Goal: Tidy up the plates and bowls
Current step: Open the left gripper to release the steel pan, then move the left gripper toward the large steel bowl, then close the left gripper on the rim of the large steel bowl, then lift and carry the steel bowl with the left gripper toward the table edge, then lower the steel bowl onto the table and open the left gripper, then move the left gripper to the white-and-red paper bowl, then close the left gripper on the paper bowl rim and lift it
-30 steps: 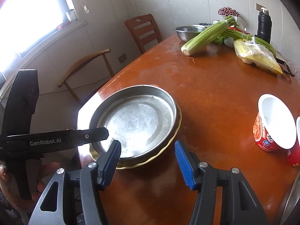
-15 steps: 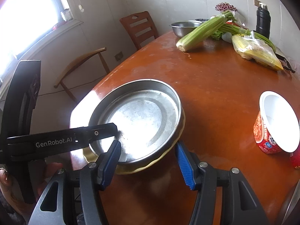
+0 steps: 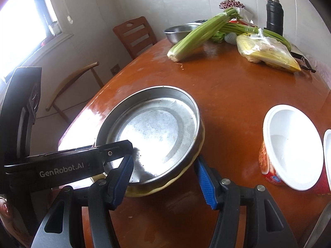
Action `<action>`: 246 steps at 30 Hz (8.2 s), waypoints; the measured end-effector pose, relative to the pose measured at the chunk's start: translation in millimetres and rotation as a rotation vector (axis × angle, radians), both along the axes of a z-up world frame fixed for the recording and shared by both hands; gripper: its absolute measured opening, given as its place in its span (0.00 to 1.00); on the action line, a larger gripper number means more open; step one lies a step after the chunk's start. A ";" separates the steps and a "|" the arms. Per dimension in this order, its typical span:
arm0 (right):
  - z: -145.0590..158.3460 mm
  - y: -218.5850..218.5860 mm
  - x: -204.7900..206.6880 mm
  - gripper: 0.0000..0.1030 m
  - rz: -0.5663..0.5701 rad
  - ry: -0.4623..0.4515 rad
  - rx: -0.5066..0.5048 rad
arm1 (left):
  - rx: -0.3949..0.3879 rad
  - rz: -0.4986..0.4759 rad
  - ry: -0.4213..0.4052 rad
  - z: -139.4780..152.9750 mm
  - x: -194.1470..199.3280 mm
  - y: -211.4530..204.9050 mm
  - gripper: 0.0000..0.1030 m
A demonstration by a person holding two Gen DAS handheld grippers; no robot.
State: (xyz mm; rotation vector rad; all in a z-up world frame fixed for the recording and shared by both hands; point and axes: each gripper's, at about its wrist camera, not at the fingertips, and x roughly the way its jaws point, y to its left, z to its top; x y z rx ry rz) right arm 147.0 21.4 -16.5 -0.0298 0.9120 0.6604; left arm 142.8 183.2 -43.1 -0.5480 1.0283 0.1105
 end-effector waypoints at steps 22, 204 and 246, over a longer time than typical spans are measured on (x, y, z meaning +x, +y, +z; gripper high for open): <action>16.6 -27.9 -2.4 0.60 -0.092 -0.073 0.069 | 0.097 0.056 -0.091 30.2 -19.1 0.6 0.56; 0.6 -210.6 -84.1 0.49 -0.211 -0.056 0.034 | 0.243 -0.315 -0.101 43.0 -53.1 -190.2 0.53; -6.2 -171.9 39.1 0.49 -0.217 0.085 0.113 | 0.289 -0.396 -0.042 34.3 110.7 -194.9 0.53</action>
